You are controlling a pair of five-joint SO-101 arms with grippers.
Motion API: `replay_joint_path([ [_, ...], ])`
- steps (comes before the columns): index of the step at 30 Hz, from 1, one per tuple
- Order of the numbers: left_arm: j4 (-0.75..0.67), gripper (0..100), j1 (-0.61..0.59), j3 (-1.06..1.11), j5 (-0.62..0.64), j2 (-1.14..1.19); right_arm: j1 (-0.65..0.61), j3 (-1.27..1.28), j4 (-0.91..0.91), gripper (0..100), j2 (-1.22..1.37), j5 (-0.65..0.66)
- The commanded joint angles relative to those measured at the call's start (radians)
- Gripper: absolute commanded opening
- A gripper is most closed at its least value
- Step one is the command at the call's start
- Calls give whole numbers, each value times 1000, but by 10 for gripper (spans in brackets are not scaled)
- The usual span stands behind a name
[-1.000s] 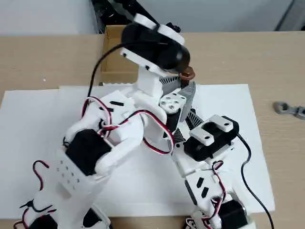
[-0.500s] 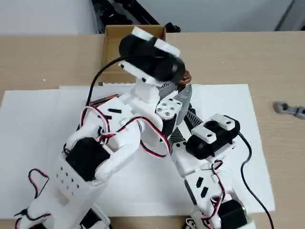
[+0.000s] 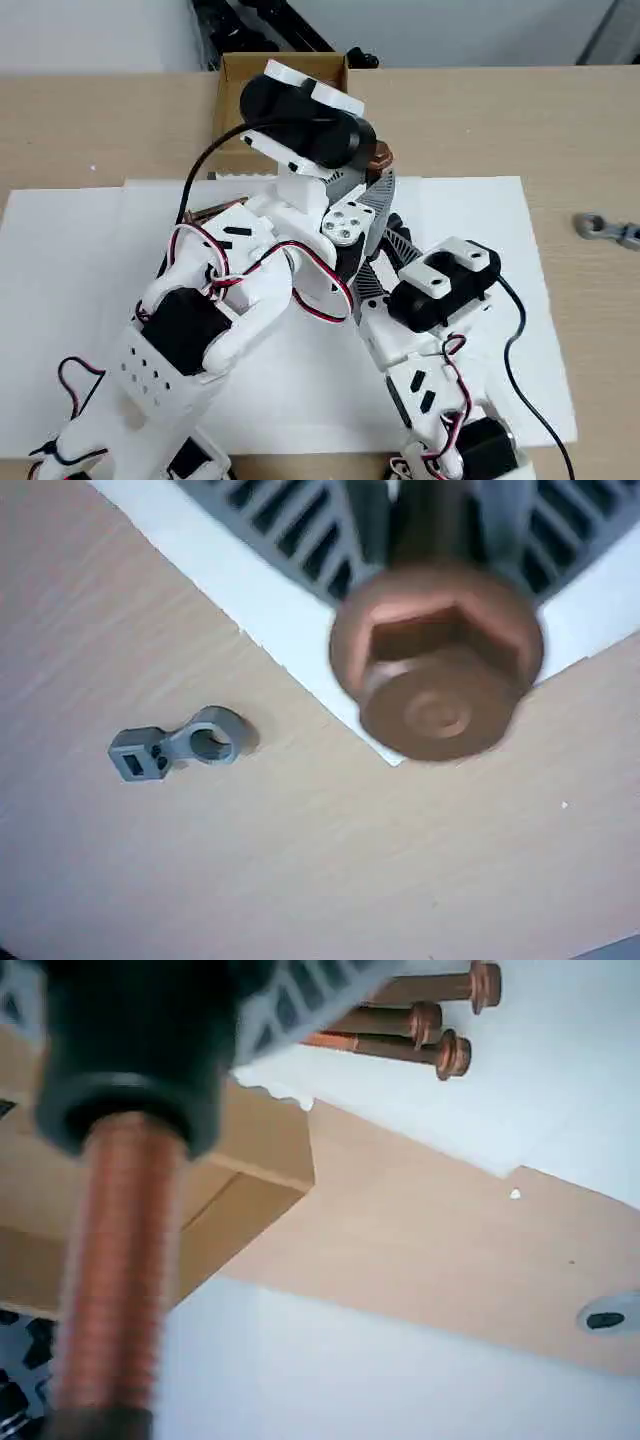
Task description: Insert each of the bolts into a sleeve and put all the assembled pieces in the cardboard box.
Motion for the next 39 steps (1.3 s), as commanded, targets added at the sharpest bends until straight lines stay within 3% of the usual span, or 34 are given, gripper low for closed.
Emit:
replay_joint_path([
  [1, -20, 6, -8, -2, 48, -18, 5, -11, -30, 5, -15, -14],
  [18, -15, 6, 21, 96, 49, -28, 5, -11, -30, 5, -16, -26],
  [22, -6, 6, 23, 90, -20, -28, 5, -14, -30, 5, -16, -26],
  [25, 40, 19, 23, 53, -31, -26, 5, -35, -30, 5, -7, -26],
  [27, 81, 81, 25, 19, -26, -21, 5, -43, -27, 5, -7, -25],
  [31, 180, 174, 18, -30, 66, -17, 5, -43, -28, 5, -5, -25],
  [39, 308, 196, 20, -93, 66, -17, 5, -91, -30, 5, 35, -23],
])
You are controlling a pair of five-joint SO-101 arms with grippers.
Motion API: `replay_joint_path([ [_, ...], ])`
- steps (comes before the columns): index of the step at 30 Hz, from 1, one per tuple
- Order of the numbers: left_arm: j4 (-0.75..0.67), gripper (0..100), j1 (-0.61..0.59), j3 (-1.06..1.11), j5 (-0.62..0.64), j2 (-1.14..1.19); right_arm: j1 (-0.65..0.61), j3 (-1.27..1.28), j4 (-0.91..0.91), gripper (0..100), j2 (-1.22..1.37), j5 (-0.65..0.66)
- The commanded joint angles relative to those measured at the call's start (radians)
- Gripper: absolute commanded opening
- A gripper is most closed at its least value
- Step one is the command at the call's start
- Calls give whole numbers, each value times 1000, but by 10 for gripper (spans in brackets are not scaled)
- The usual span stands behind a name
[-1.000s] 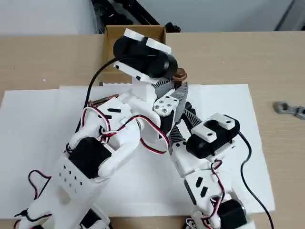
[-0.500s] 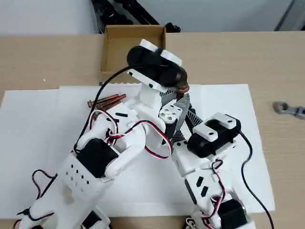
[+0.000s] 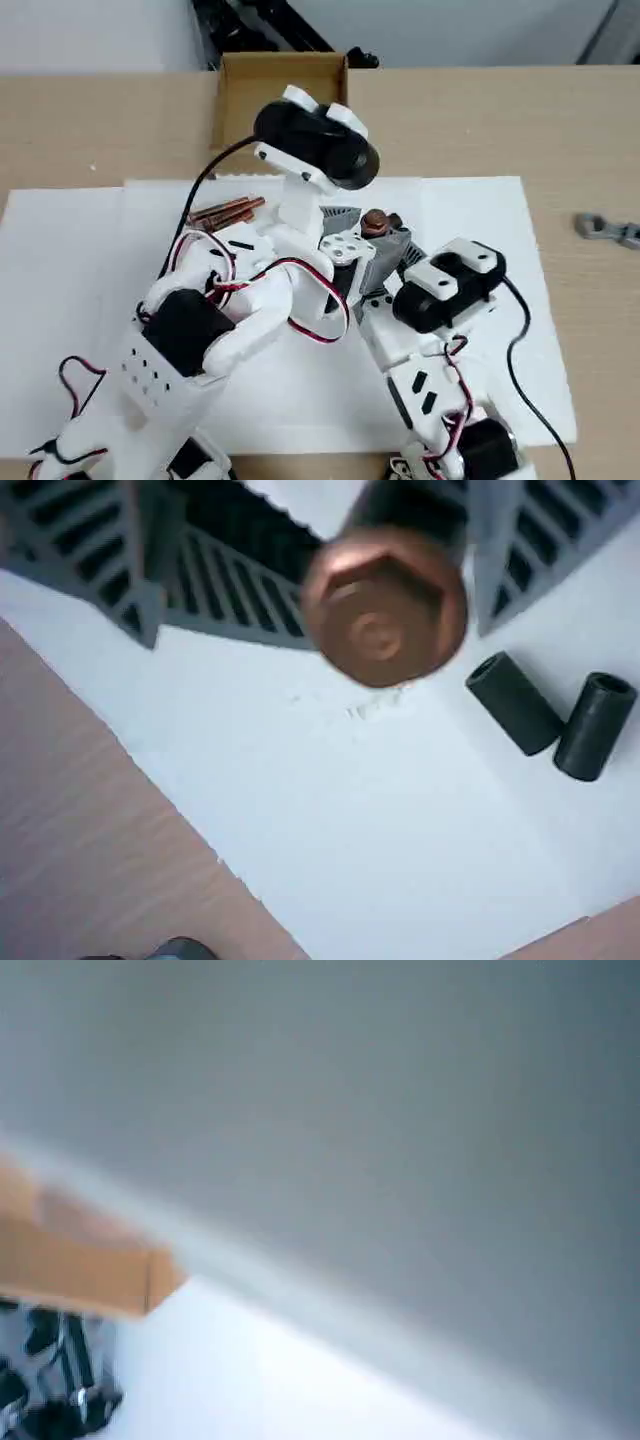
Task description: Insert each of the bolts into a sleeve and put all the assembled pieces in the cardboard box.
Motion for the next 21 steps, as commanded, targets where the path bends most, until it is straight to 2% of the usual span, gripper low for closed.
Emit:
replay_joint_path([
  [1, 57, 196, 0, -96, -9, -11, 5, -109, -28, 4, 56, -6],
  [5, 72, 179, -61, -160, -149, -12, 27, -253, -56, 4, 246, -8],
  [9, 74, 85, -178, -200, -189, -12, 51, -427, -110, 4, 487, -8],
  [13, 117, 4, -235, -199, -287, -12, 54, -552, -163, 4, 710, -8],
  [17, 176, 6, -296, -199, -299, -18, 54, -644, -268, 4, 906, -5],
  [21, 235, 6, -408, -185, -302, -12, 54, -738, -377, 4, 1096, -5],
])
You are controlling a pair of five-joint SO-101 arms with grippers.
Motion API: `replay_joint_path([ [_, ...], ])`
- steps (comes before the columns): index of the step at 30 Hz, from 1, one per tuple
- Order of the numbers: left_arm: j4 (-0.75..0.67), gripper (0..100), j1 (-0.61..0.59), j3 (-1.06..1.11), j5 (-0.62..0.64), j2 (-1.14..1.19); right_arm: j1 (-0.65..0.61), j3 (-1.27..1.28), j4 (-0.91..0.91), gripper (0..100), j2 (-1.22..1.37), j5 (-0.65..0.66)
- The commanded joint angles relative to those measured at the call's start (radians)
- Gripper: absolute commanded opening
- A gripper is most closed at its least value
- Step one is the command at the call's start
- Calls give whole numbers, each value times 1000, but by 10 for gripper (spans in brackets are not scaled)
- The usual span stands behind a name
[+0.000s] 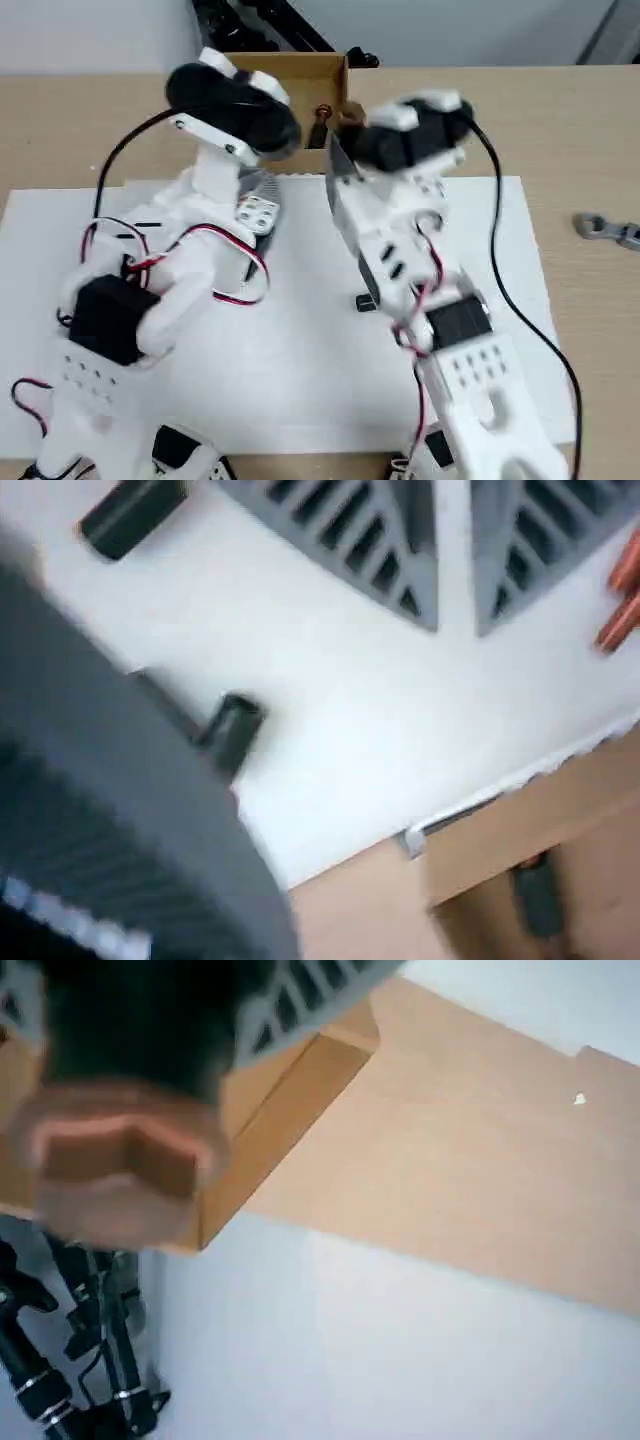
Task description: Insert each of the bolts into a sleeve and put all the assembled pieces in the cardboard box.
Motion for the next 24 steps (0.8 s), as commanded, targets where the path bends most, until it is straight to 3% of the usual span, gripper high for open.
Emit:
replay_joint_path([
  [1, 37, 6, -95, -8, -6, -12, 12, -141, -116, 4, 157, -5],
  [9, 55, 6, -261, 168, -38, -21, 50, -477, -171, 4, 618, -9],
  [24, 71, 6, -273, 173, 3, -20, 107, -1092, -113, 4, 1307, -9],
])
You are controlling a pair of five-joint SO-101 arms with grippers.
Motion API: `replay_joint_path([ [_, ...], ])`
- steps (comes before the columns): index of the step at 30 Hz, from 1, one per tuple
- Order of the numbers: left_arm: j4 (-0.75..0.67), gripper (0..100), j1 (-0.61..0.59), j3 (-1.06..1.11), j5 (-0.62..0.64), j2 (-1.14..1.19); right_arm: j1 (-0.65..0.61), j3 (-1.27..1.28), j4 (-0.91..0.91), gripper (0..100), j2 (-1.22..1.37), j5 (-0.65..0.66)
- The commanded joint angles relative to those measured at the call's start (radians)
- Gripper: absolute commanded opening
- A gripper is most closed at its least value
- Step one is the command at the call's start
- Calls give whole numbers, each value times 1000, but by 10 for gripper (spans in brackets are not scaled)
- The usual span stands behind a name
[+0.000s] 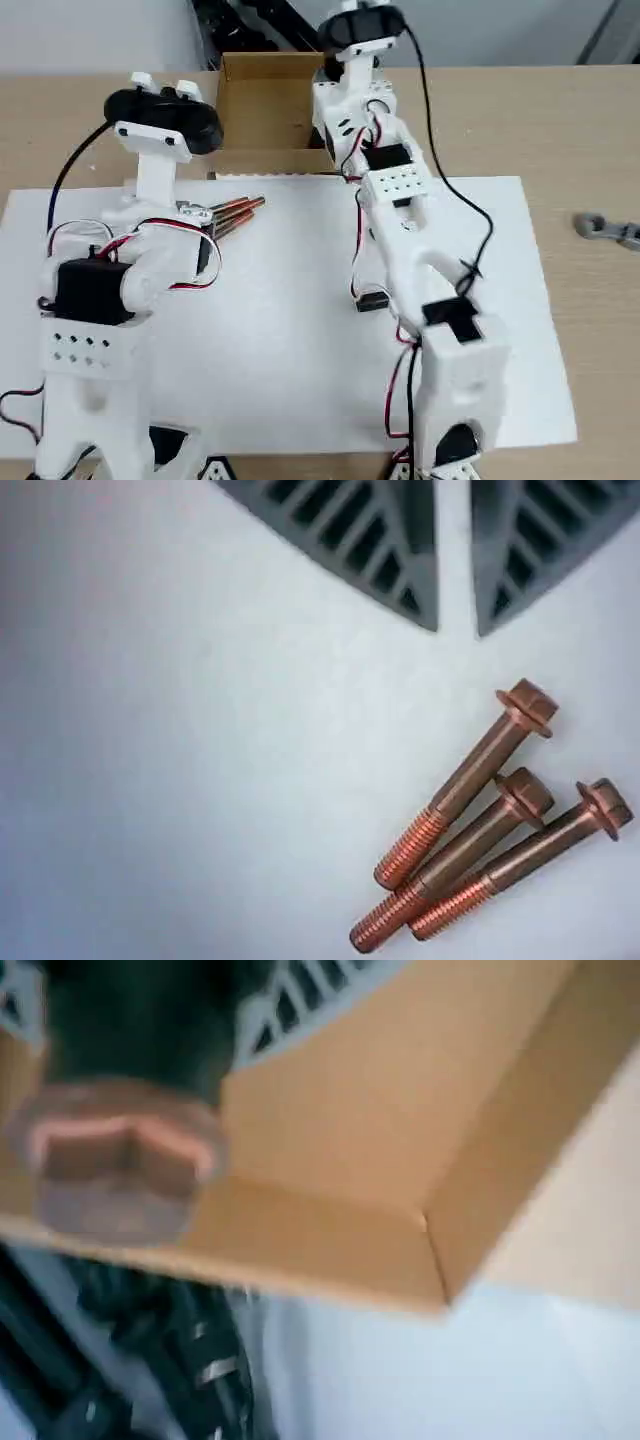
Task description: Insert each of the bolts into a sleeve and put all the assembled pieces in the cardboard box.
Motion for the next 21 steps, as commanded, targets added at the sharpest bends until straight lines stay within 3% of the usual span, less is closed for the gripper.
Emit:
replay_joint_path([
  [1, 5, 7, -8, -2, 9, -18, 8, -164, 7, 4, 91, -9],
  [10, 0, 7, -8, 21, 9, -17, 8, -301, 7, 19, 348, -9],
  [16, 0, 7, -8, 70, 9, -18, -1, -304, 81, 222, 358, -44],
  [21, -2, 11, -6, 65, 8, -17, 7, -362, 170, 256, 357, -83],
])
